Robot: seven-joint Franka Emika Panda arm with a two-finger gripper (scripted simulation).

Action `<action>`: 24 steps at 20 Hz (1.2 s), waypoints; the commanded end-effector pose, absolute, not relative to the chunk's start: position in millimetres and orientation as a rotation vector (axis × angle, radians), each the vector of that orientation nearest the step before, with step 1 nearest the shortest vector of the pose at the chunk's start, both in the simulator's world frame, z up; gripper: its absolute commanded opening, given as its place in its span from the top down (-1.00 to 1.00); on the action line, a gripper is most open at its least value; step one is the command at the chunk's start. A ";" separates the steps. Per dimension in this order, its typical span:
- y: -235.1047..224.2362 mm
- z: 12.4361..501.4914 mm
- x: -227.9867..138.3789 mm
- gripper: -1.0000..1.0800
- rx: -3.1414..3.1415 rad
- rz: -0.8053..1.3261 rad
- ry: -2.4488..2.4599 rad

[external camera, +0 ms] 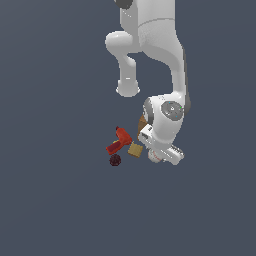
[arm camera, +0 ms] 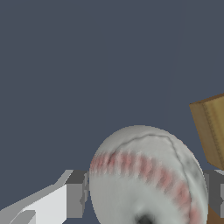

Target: Pick up a designated object from a clutter of objects.

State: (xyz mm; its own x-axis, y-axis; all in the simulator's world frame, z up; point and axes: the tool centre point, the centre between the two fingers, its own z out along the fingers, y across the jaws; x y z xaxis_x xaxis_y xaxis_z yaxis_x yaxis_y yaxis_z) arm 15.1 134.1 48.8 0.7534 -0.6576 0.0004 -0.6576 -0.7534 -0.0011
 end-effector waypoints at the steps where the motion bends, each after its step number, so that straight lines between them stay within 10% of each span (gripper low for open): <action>1: 133.5 47.6 14.9 1.00 -2.941 0.000 1.105; 24: 83.8 107.0 -2.7 1.00 -2.938 0.002 1.104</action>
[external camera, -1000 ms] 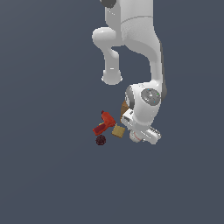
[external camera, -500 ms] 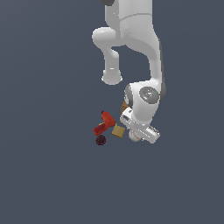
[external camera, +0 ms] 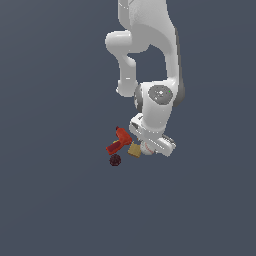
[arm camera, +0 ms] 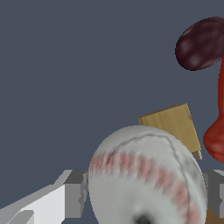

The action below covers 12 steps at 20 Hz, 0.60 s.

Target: Pick up a designated object from a clutter of objects.

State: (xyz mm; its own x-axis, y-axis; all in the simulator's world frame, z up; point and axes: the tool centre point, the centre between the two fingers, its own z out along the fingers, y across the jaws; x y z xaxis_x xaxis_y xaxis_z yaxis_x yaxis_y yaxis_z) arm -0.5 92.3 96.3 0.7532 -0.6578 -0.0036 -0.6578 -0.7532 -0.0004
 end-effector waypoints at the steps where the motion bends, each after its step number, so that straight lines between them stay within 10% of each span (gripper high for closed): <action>1: 77.7 114.3 -4.9 1.00 -2.938 0.002 1.104; 12: -4.4 208.9 -31.9 1.00 -2.937 0.005 1.106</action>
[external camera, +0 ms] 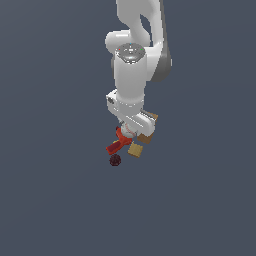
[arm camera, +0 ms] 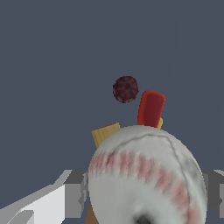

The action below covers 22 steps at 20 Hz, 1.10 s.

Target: Pick up a designated object from a clutter of objects.

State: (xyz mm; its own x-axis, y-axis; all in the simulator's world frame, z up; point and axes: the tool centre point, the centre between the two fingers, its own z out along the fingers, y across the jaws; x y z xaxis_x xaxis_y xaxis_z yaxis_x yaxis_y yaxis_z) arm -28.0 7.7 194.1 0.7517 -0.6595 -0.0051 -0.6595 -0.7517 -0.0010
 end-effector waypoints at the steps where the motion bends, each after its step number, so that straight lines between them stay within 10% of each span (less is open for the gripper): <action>1: -12.4 218.3 -34.4 1.00 -2.937 0.005 1.106; 22: -130.3 360.3 -65.8 1.00 -2.940 0.001 1.106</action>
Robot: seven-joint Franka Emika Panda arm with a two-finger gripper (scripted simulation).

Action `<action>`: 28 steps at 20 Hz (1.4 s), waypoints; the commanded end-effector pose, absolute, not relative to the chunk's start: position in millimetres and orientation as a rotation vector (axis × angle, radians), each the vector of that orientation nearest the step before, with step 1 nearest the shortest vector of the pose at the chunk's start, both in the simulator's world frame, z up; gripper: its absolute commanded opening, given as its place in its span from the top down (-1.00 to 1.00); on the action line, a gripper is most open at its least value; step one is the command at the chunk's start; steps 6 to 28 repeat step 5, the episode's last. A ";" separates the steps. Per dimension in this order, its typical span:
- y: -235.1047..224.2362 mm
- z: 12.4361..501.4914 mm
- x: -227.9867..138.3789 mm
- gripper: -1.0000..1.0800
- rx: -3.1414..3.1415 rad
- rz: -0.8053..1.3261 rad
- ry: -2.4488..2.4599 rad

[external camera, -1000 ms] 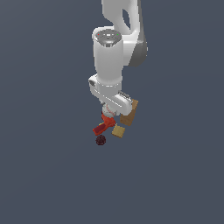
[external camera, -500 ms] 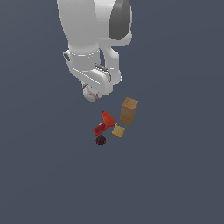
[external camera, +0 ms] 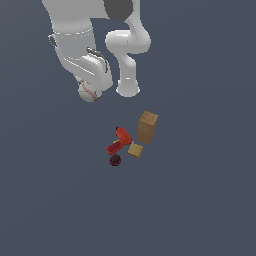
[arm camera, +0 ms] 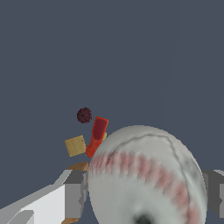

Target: Pick up a designated object from a clutter of objects.

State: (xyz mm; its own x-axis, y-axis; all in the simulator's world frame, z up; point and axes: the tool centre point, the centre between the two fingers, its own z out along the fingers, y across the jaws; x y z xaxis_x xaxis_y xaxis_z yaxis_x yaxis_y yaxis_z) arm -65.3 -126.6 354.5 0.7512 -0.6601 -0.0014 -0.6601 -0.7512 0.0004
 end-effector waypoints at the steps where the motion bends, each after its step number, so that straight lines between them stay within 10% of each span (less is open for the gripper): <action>1: -132.2 362.4 -66.0 1.00 -2.940 0.001 1.106; 28: -134.9 366.2 -65.9 1.00 -2.941 0.000 1.104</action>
